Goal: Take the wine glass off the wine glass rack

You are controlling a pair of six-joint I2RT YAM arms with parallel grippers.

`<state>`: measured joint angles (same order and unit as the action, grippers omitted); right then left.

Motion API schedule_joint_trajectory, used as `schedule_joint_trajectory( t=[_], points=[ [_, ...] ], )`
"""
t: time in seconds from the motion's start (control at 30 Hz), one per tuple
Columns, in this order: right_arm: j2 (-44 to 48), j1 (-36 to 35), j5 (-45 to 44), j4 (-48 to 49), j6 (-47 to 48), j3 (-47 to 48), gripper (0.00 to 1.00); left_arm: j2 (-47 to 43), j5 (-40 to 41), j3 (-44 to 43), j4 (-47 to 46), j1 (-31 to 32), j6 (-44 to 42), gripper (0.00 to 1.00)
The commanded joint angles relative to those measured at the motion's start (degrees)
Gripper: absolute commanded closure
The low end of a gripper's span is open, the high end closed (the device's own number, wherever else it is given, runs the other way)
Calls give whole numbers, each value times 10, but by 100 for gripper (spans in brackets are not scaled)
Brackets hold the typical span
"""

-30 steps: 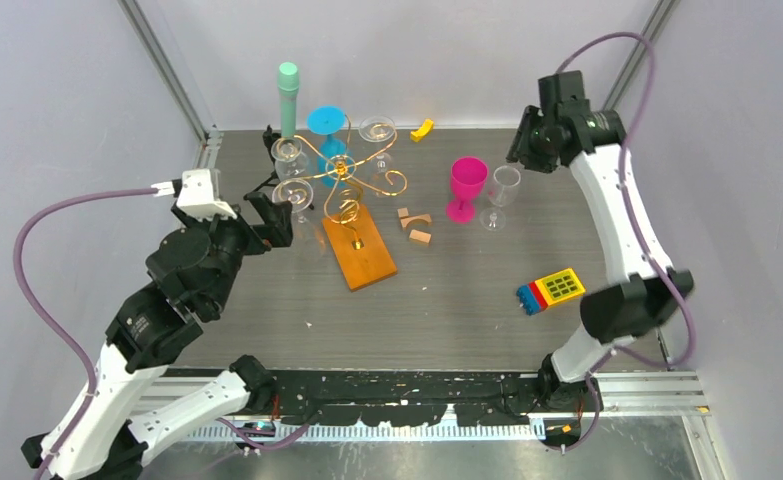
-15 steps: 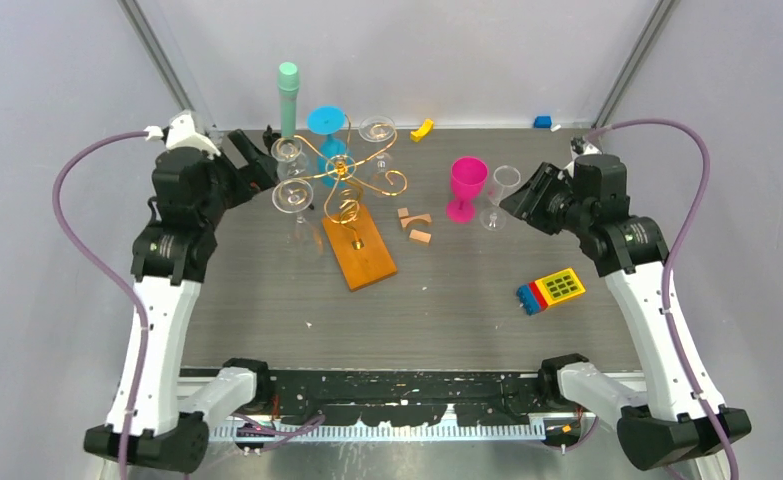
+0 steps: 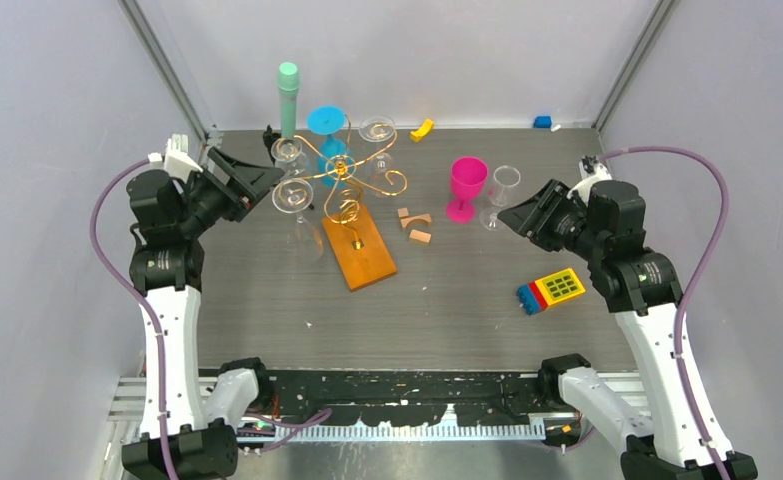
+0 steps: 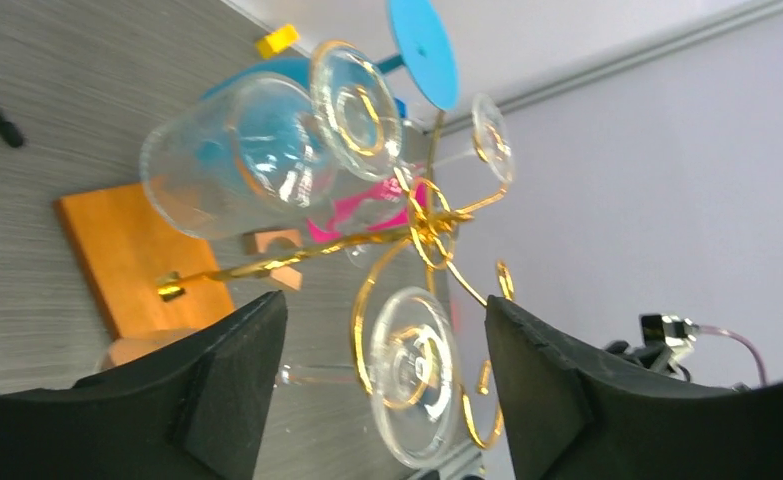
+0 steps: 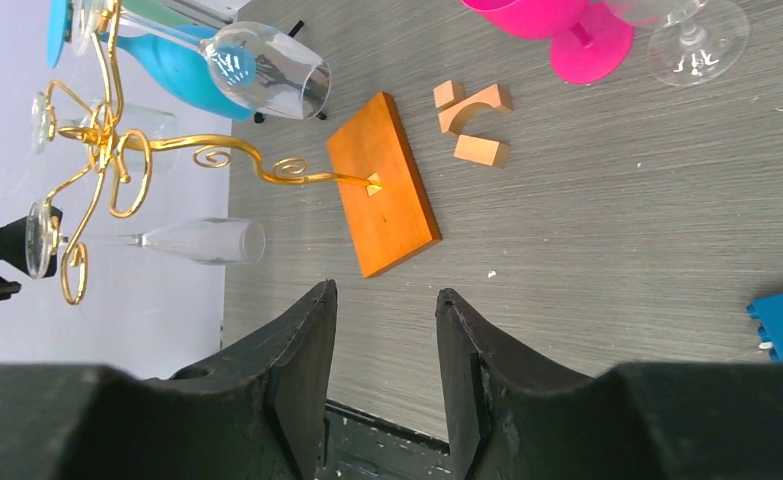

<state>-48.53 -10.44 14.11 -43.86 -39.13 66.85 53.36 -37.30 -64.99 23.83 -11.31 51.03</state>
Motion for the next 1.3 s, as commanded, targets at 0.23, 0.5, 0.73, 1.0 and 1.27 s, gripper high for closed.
schedule_joint_trajectory(
  t=[0.23,0.5,0.73,1.0,1.27],
  points=[
    [17,-3,52,66,-51,-17,54,-72,-30,-13,82,-4,-56,29],
    [39,-3,50,70,-64,-27,58,-57,-43,9,51,-5,-21,49],
    [55,-3,47,61,-66,-27,60,-46,-65,28,-16,-5,35,52],
    [70,-3,37,55,-64,-36,62,-48,-84,34,-29,-5,39,60],
    [70,-3,26,43,-55,-34,64,-50,-100,43,-34,-4,43,70]
  ],
)
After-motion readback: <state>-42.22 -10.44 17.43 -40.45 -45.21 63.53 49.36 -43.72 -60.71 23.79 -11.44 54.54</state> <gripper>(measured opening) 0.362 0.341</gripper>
